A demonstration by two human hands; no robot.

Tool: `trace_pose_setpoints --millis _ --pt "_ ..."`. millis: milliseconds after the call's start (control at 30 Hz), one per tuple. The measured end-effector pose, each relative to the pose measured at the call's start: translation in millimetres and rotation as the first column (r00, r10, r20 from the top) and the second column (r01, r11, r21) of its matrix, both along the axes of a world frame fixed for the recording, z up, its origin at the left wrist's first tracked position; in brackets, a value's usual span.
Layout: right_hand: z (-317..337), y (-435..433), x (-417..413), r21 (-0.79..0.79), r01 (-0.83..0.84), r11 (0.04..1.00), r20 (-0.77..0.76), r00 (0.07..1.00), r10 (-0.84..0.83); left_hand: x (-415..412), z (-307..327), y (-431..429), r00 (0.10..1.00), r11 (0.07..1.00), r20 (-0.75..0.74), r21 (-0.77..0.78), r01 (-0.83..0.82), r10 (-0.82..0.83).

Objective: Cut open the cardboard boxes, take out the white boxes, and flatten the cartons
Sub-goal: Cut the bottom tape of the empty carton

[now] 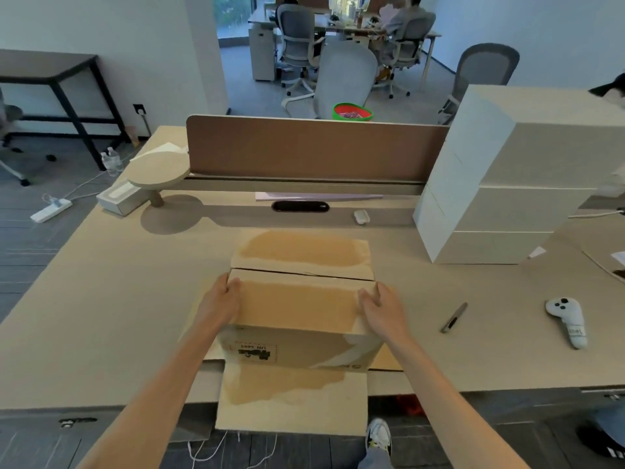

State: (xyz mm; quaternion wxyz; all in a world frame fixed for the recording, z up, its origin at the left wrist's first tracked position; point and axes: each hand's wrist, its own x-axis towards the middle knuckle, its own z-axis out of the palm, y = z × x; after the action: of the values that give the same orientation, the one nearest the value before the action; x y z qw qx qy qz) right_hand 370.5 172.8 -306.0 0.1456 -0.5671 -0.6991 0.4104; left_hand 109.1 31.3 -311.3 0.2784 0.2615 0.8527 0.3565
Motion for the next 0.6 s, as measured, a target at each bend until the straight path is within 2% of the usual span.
trace_pose_setpoints --millis 133,200,300,367,400,500,600 --pt "-6.0 35.9 2.4 0.003 -0.005 1.000 0.021 1.000 0.005 10.2 -6.5 21.5 0.999 0.998 0.034 -0.048 0.037 -0.036" --pt "-7.6 47.3 3.1 0.006 -0.033 0.999 0.003 0.999 0.033 9.1 -9.4 34.5 0.997 0.997 -0.055 -0.045 0.058 -0.061" --pt "-9.7 63.1 6.5 0.026 -0.054 0.998 -0.020 0.998 0.054 13.9 -9.4 58.1 0.936 0.985 -0.310 -0.106 0.137 -0.164" --pt "-14.6 73.9 10.3 0.029 -0.040 0.999 -0.071 0.997 0.042 29.2 -1.9 77.5 0.908 0.985 -0.386 -0.011 0.171 -0.162" --pt "-17.6 79.5 14.2 0.014 -0.019 1.000 -0.100 0.995 0.020 40.5 1.9 89.6 0.916 0.977 -0.367 0.068 0.201 -0.163" --pt "-28.3 96.3 33.9 -0.052 0.098 0.994 -0.176 0.979 -0.105 79.4 7.6 127.0 0.947 0.924 -0.183 0.236 0.301 -0.262" --pt "-49.0 116.6 66.9 -0.055 0.234 0.971 -0.100 0.966 -0.238 118.9 4.9 158.5 0.950 0.902 -0.037 0.305 0.306 -0.309"
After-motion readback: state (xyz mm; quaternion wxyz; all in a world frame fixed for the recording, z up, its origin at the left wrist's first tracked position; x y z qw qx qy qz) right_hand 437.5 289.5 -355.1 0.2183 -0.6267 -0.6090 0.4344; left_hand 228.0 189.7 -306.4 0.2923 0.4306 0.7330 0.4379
